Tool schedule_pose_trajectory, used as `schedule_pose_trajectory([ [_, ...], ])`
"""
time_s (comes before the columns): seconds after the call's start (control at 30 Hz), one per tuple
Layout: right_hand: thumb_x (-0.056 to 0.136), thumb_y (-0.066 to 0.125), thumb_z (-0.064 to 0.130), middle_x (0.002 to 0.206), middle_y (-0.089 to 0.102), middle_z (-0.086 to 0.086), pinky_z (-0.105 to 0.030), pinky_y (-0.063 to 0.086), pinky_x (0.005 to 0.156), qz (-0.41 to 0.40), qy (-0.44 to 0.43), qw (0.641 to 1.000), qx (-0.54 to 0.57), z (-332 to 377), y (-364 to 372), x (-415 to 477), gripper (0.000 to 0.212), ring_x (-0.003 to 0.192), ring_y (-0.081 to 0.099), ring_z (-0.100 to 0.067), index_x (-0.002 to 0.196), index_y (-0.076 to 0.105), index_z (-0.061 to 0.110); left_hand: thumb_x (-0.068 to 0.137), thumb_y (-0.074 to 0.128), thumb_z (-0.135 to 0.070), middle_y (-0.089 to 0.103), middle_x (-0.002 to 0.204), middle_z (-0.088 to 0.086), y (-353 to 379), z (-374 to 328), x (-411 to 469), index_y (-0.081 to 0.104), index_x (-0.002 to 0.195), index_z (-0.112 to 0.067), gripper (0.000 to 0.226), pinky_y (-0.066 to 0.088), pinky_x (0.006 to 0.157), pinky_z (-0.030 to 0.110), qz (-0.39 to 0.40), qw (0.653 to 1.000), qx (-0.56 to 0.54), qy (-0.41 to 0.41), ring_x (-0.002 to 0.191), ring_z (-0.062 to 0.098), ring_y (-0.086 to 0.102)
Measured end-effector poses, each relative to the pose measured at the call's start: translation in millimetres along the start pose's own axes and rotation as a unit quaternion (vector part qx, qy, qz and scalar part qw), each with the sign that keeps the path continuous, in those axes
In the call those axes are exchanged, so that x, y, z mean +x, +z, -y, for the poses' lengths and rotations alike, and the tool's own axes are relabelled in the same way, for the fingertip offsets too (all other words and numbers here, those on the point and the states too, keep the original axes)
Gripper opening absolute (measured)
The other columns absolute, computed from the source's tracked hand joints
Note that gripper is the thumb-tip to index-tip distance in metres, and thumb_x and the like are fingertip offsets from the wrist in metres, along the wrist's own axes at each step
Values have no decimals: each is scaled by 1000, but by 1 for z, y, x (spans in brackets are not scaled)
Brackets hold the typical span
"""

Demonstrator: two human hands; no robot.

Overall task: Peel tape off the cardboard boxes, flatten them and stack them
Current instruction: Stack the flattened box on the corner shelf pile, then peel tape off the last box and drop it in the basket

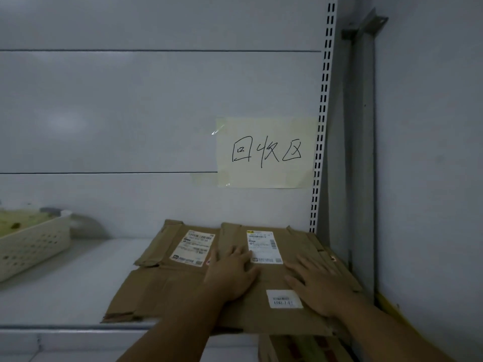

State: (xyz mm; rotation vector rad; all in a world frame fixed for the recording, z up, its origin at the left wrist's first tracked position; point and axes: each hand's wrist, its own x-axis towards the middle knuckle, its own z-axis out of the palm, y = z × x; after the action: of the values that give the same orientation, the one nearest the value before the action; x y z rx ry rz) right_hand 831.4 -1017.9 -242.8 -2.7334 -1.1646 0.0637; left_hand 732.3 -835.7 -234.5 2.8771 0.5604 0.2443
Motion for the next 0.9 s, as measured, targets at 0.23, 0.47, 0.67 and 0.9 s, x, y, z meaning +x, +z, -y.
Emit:
schedule_pose_trajectory([
  [0.23,98,29,52,158,16,3,-42,13,117,33,26,999,-24,34,-33,-15,56,143,19,-20,149,20,31,95,42,-35,56,132,3,-61,43,-59,61,122,-23,35,41,97,30,-41,997,-34,55,117,23,52],
  [0.47,63,-2,92,158,13,2,-45,13,118,23,-89,995,-46,211,-57,31,108,144,16,-25,150,17,30,98,33,-47,35,151,-3,-185,210,-131,41,140,-23,49,19,113,36,-74,988,124,-59,144,15,19],
  [0.67,97,27,56,160,2,1,-41,5,118,31,-364,930,-45,456,-24,-3,59,147,3,-18,150,16,33,98,26,-50,27,154,-2,-241,364,-269,34,143,-27,51,19,116,37,-44,950,234,-204,144,17,17],
  [0.9,97,31,53,160,0,0,-40,7,117,68,-507,858,-40,632,21,-29,59,147,-1,-17,150,15,33,97,21,-54,15,158,-2,-266,479,-406,19,148,-30,57,2,118,44,-27,903,240,-356,146,15,3],
])
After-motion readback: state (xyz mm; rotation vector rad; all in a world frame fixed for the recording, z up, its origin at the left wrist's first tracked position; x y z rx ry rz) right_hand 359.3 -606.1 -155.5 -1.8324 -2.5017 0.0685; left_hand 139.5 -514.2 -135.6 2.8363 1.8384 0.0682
